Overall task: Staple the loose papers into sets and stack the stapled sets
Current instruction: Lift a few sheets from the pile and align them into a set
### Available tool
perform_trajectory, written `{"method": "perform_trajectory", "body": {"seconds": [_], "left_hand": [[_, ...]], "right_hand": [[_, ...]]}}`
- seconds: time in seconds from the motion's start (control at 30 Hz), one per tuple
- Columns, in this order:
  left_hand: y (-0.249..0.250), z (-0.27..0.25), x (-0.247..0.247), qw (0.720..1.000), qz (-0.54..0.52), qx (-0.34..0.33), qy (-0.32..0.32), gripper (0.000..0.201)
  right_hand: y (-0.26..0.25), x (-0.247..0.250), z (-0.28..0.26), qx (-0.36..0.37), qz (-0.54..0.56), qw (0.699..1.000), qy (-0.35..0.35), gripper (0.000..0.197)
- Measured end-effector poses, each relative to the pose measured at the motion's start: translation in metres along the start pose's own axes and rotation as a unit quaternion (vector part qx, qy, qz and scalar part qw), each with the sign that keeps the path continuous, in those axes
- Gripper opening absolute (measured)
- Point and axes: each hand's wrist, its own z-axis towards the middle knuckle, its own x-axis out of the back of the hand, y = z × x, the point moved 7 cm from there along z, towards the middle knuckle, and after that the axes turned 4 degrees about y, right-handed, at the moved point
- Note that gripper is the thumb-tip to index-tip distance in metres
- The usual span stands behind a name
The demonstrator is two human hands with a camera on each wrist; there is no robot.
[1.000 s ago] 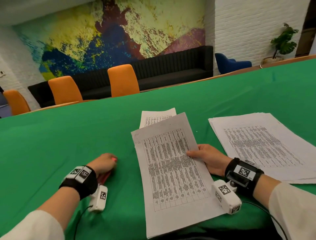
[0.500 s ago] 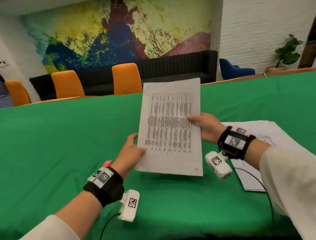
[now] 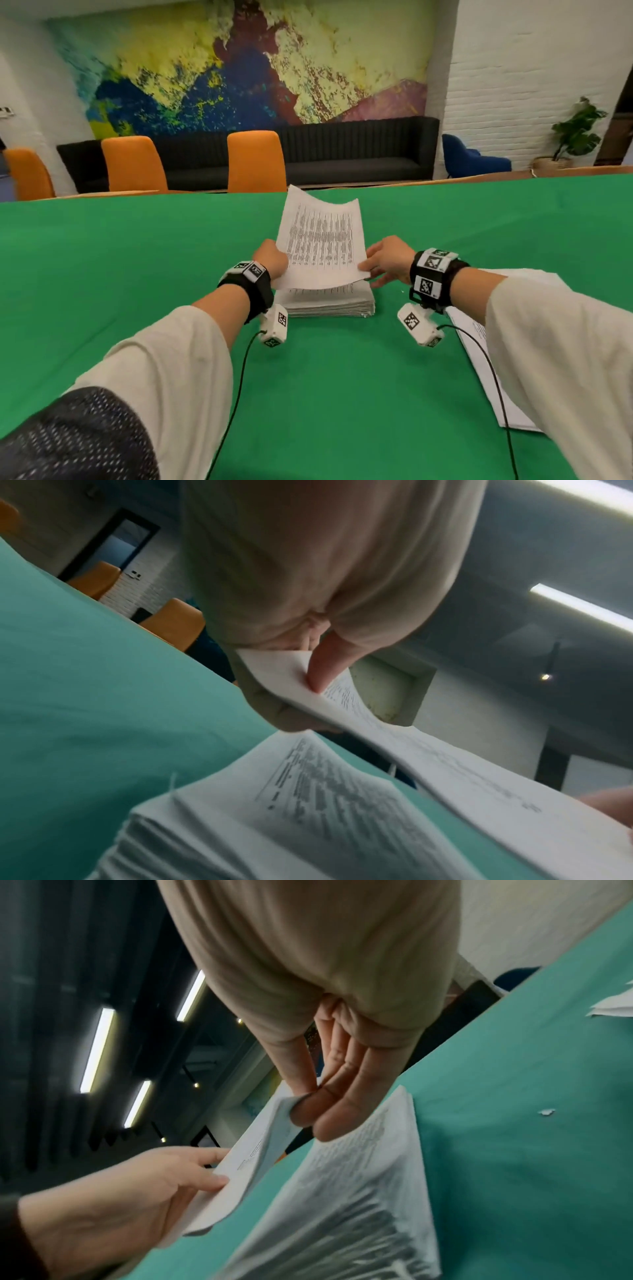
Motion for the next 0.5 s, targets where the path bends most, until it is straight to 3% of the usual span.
{"method": "perform_trajectory", "body": {"seconds": [0.27, 0.4, 0.5], "left_hand": [[-0.004, -0.005, -0.019, 0.985, 0.161, -0.012, -0.066, 0.013], [-0.003, -0.015, -0.014, 0.975, 0.184, -0.016, -0.124, 0.049], [-0.004, -0.028, -0.012, 0.960, 0.201, -0.034, -0.191, 0.071]], "right_hand": [[0.033, -0.015, 0.021, -0.023, -0.135, 0.990, 0.019, 0.020], [0.031, -0.008, 0.017, 0.006, -0.197, 0.980, 0.040, 0.056], [0.021, -0.007, 0.009, 0.070, -0.282, 0.956, 0.032, 0.062]]}}
